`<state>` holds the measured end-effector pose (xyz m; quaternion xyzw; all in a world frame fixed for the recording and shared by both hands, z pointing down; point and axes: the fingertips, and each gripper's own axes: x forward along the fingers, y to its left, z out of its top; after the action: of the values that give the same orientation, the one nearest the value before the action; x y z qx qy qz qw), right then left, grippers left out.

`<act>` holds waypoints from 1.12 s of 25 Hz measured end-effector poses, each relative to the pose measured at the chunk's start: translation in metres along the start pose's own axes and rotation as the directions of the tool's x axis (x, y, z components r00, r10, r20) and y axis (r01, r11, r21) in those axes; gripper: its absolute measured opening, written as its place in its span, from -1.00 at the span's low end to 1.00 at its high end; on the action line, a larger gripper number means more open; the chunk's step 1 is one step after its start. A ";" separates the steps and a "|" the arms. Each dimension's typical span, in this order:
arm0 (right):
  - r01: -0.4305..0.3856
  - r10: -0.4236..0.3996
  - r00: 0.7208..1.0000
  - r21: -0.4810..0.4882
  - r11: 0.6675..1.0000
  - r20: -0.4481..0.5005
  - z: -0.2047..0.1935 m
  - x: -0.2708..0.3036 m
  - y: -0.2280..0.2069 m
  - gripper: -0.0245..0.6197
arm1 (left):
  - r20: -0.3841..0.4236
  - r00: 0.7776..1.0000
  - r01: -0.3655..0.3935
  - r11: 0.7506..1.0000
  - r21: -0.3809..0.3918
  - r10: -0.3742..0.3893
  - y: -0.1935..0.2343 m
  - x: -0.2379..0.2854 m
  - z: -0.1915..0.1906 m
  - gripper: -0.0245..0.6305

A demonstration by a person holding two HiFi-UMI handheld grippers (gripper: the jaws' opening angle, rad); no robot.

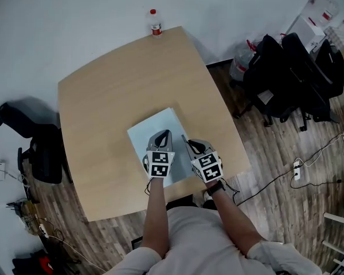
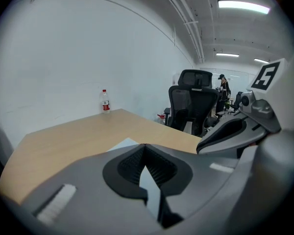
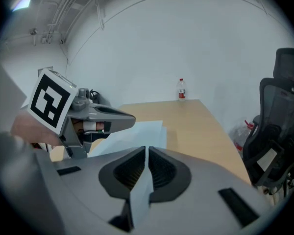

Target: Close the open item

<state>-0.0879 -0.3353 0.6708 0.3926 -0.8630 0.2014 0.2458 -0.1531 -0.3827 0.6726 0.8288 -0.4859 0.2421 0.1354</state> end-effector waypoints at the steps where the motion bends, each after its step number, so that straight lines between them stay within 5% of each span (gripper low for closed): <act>1: 0.000 0.000 1.000 0.005 1.000 -0.007 -0.003 0.002 0.000 -0.84 | -0.007 1.000 0.006 1.000 -0.001 -0.006 -0.001 0.002 -0.003 -0.90; 28: -0.015 0.023 0.995 0.075 0.997 -0.100 -0.052 0.033 0.002 -0.84 | -0.159 0.982 0.108 0.994 0.036 -0.101 -0.024 0.044 -0.057 -0.90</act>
<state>-0.0945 -0.3251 0.7318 0.3826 -0.8452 0.2551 0.2723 -0.1295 -0.3775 0.7450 0.8342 -0.4243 0.3100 0.1674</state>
